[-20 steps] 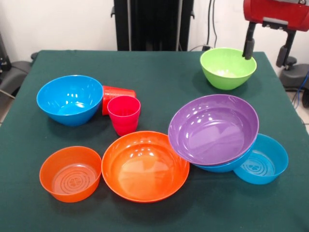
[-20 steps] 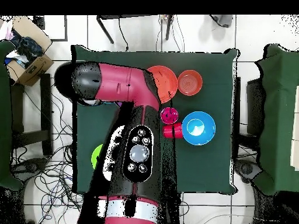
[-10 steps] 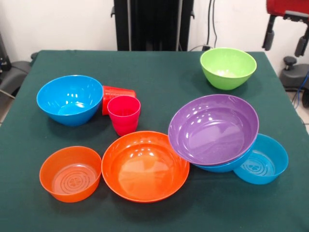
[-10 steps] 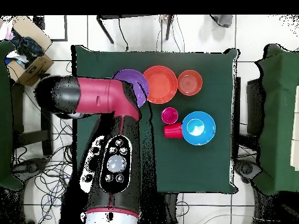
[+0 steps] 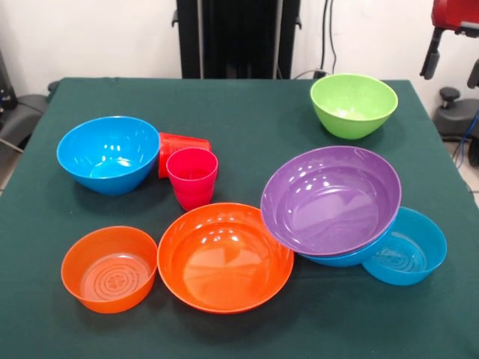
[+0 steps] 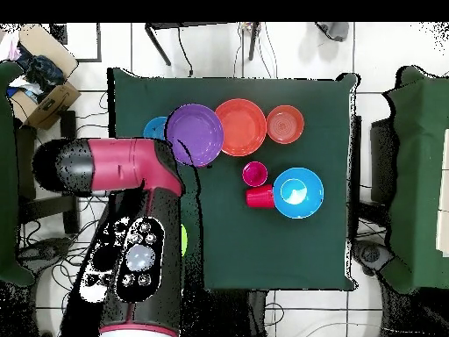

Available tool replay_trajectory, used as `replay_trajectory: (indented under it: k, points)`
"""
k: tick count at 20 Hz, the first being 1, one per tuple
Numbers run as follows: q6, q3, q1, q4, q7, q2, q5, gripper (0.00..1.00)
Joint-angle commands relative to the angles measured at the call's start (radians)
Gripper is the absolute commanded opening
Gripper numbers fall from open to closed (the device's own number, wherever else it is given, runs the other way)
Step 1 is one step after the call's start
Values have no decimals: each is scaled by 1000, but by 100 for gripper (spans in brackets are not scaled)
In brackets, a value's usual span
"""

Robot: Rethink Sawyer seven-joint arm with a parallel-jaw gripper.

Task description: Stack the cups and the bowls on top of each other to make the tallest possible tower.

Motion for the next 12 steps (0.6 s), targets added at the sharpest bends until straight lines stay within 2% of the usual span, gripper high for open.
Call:
replay_trajectory:
  k: [1,6,12]
  points:
    - [-69,5,50,96,101,73,-109,100]
    - [-114,-11,70,102,111,105,-128,100]
    - [-139,-19,62,103,80,118,-143,100]
